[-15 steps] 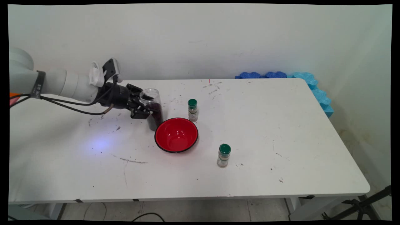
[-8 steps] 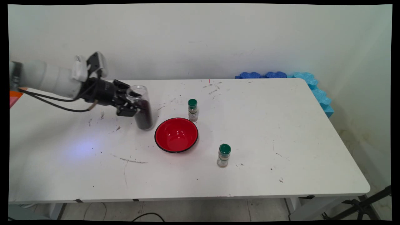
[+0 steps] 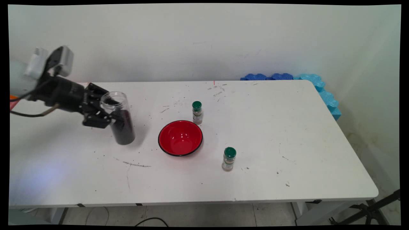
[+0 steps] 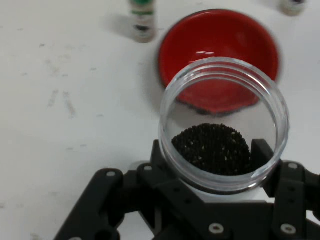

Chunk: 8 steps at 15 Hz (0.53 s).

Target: Pour the black seasoning powder in the red bowl

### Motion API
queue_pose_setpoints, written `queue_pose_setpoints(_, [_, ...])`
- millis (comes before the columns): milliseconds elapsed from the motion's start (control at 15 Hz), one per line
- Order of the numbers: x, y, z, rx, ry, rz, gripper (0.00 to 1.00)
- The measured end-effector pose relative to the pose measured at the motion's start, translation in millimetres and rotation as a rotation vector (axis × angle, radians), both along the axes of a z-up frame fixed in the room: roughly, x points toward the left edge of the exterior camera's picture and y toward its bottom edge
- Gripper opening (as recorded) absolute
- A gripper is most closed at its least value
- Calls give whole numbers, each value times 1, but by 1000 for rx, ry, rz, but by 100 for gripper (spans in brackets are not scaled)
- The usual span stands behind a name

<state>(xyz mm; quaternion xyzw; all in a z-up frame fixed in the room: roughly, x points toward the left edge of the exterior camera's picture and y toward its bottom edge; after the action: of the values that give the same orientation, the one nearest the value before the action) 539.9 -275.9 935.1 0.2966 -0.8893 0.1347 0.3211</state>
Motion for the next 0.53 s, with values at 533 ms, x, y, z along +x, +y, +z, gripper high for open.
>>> queue_pose_setpoints(533, [-43,28,42,84,58,-96,0])
